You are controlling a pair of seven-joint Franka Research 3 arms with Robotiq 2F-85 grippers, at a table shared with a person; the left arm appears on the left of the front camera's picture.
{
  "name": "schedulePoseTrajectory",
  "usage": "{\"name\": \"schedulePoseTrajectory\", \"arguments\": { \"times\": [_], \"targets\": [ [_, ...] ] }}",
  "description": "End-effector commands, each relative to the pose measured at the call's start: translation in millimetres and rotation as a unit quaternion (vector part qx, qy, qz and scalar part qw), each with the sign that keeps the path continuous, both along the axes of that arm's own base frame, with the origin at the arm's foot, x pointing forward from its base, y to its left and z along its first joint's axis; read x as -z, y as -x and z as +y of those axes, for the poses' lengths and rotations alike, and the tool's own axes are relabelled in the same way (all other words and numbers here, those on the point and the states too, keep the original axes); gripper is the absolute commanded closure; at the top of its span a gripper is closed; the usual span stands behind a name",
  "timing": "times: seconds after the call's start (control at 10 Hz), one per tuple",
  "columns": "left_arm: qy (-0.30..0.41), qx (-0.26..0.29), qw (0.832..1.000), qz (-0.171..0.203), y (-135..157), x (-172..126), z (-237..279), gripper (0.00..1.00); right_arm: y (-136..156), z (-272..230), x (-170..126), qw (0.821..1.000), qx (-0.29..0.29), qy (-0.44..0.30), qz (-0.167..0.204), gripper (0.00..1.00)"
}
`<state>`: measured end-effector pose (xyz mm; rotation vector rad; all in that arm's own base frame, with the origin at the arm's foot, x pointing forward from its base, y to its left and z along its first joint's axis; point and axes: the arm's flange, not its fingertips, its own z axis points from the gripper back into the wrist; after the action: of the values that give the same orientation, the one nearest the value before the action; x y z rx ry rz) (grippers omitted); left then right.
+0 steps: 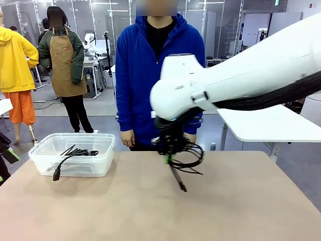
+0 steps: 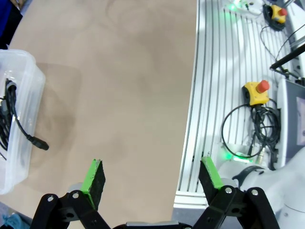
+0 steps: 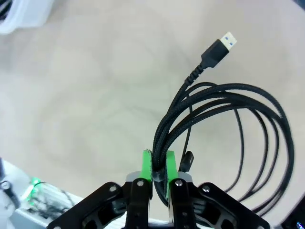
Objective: Organize and store the cables.
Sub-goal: Place the USB Extension Cable into the Organizing box.
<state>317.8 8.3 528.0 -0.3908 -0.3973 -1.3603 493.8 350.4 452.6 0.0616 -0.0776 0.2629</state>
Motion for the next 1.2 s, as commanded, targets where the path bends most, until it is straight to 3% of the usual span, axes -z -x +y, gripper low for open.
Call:
{"name": "schedulePoseTrajectory", "arguments": {
  "times": [0.0,0.5,0.6,0.7,0.8,1.0,1.1],
  "targets": [
    [0.002,-0.007,1.0,0.001,0,0,-2,0.0,-21,41,21,1.0,-0.009,0.011,0.004,1.0],
    [0.002,-0.007,1.0,0.001,0,0,-2,0.0,-15,98,107,0.997,-0.043,-0.005,0.07,1.0],
    [0.002,-0.007,1.0,0.001,0,0,-2,0.0,-12,100,112,0.995,-0.054,0.002,0.089,0.63],
    [0.002,-0.007,1.0,0.001,0,0,-2,0.0,-10,100,112,0.995,-0.054,0.0,0.085,0.51],
    [0.002,-0.007,1.0,0.001,0,0,-2,0.0,-11,96,110,0.995,-0.054,-0.002,0.081,0.25],
    [0.002,-0.007,1.0,0.001,0,0,-2,0.0,-7,84,102,0.995,-0.06,-0.011,0.078,0.0],
    [0.002,-0.007,1.0,0.001,0,0,-2,0.0,-4,71,94,0.994,-0.078,-0.015,0.081,0.0]
  ]
}}
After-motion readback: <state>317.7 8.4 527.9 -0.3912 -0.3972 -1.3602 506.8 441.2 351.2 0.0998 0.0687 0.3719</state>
